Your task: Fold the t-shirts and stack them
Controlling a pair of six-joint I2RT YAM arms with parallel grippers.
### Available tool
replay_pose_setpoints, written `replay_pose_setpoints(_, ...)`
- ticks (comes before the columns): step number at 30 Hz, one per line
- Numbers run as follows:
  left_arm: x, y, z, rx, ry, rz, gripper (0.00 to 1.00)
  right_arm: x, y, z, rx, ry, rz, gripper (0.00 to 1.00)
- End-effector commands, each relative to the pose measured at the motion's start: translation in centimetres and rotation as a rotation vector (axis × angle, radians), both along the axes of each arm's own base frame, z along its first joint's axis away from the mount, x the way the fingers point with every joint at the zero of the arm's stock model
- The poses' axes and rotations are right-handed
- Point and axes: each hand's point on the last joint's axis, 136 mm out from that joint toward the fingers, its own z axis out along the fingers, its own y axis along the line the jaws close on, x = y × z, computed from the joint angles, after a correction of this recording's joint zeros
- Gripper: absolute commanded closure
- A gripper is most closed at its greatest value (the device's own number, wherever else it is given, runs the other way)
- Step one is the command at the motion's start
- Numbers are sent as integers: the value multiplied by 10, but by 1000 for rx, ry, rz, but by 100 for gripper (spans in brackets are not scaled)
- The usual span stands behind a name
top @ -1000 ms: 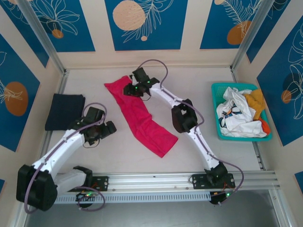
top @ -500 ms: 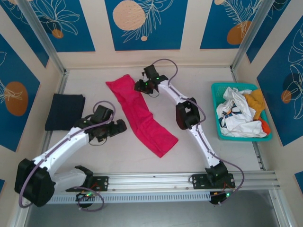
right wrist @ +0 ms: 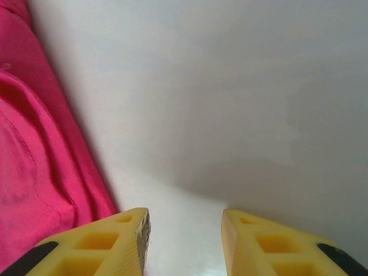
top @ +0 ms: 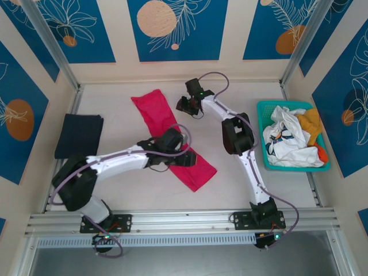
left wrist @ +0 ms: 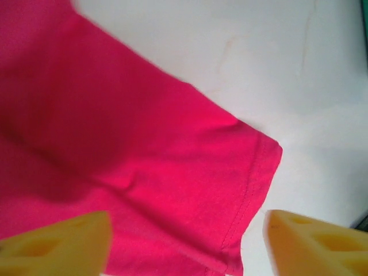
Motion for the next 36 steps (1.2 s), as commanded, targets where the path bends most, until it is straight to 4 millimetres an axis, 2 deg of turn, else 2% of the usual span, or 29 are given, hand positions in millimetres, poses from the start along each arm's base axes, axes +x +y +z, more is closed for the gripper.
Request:
replay_pose_setpoints(1, -6, -43, 0, -65, 30, -95, 44, -3, -12, 36, 17, -48, 13, 61)
replay_pose_setpoints(3, -15, -52, -13, -33, 81, -141, 50, -6, -19, 47, 23, -75, 12, 60)
replay_pose_setpoints(5, -21, -52, -26, 3, 107, -173, 52, -7, -26, 57, 35, -90, 11, 60)
replay_pose_setpoints(7, -27, -44, -42, 35, 107, -202, 57, -9, -31, 65, 48, -104, 15, 60)
replay_pose_setpoints(11, -45, -13, -75, 130, 139, -230, 58, -15, -28, 80, 73, -138, 52, 60)
replay_pose_setpoints(14, -55, 9, -87, 176, 156, -221, 58, -19, -11, 87, 112, -166, 117, 59)
replay_pose_setpoints(19, -69, 24, -91, 157, 165, -219, 58, -28, 48, 88, 150, -215, 279, 58)
replay_pose_setpoints(23, -80, 35, -98, 163, 192, -216, 58, -32, 94, 79, 149, -231, 372, 57)
replay_pose_setpoints(26, -84, 43, -100, 175, 196, -210, 58, -31, 117, 63, 152, -207, 392, 57)
replay_pose_setpoints(28, -85, 48, -99, 177, 191, -205, 58, -29, 125, 50, 142, -182, 379, 57)
replay_pose_setpoints(31, -87, 57, -99, 187, 182, -200, 58, -24, 122, 28, 117, -135, 329, 60)
replay_pose_setpoints(33, -88, 63, -99, 200, 177, -199, 58, -20, 113, 15, 112, -98, 285, 61)
replay_pose_setpoints(36, -91, 68, -98, 204, 177, -203, 57, -14, 88, -4, 83, -28, 207, 61)
